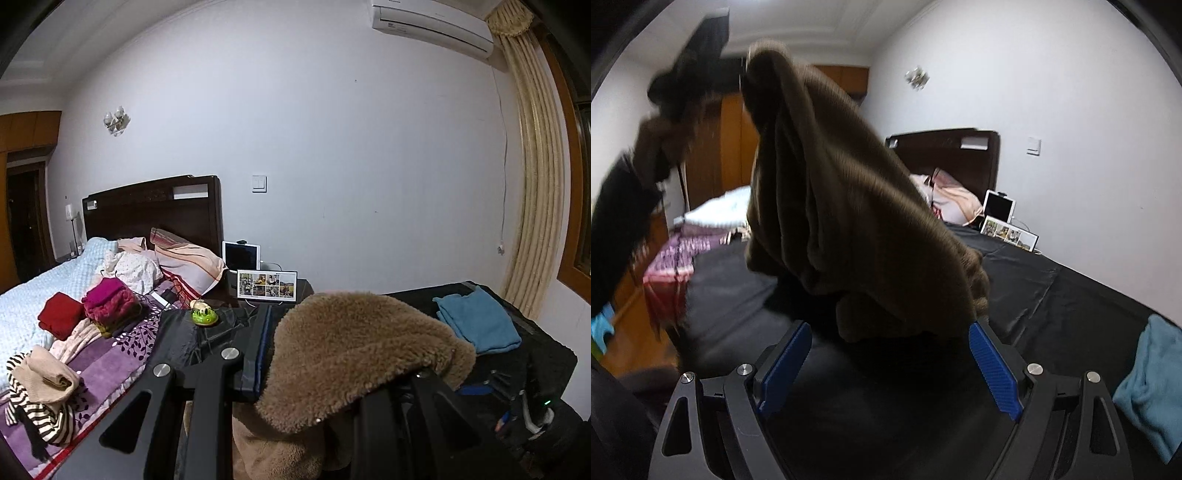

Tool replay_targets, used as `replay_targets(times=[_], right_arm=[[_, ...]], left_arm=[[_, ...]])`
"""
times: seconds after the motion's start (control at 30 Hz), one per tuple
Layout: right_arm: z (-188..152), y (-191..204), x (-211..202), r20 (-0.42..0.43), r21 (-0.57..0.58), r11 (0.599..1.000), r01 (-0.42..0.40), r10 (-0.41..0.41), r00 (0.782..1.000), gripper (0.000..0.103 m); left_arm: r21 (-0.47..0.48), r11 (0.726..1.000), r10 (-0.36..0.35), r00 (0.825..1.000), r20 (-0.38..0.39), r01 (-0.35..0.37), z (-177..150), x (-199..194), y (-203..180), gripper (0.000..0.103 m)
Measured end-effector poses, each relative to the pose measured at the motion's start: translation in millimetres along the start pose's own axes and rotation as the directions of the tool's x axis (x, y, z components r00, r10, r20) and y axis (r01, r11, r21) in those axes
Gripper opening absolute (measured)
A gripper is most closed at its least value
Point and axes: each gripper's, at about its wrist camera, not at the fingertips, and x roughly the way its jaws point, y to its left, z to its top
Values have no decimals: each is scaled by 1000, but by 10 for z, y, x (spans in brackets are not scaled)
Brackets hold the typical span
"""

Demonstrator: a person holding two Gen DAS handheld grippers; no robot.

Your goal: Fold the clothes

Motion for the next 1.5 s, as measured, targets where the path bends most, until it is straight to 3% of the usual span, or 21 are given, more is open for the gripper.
replay_targets(times=[0.3,0.53,0.57,0.6,0.63,0.77,0.83,0.87,0.97,1.23,1.4,1.5], right_arm=[[177,-83,353,40,-12,999,44,-44,998,89],[328,-156,347,113,49,989,136,-141,983,88],[350,-166,346,123,58,987,149,-155,980,72],[372,-177,345,133,67,985,162,-169,977,46],[393,-187,344,142,77,982,174,-184,973,38],[481,-243,320,182,121,967,225,-244,952,20],[535,-399,88,231,186,943,276,-315,921,17],[561,-469,-29,253,214,930,299,-348,903,16],[682,-658,-499,338,285,881,377,-461,820,15],[1179,-751,-1715,530,356,749,559,-654,539,15],[1468,-599,-2386,619,406,667,625,-704,349,15],[1636,-420,-2739,657,424,622,658,-711,249,15]], left_arm=[[47,999,-13,997,72,9,408,-400,-97,24],[64,998,-22,994,111,15,555,-680,-196,24],[65,998,-21,993,117,13,563,-718,-201,24],[65,998,-18,992,123,10,568,-757,-205,24],[64,998,-15,992,127,6,570,-789,-202,24],[45,999,1,990,141,-8,570,-911,-141,24],[32,999,2,989,146,-7,573,-964,-94,24],[26,1000,3,989,149,-7,574,-991,-71,25],[17,1000,-14,987,161,11,560,-1054,-31,25],[16,993,-114,970,212,113,459,-1265,-98,27],[15,974,-221,939,264,225,402,-1447,-178,27],[-2,948,-303,906,295,318,357,-1541,-213,27]])
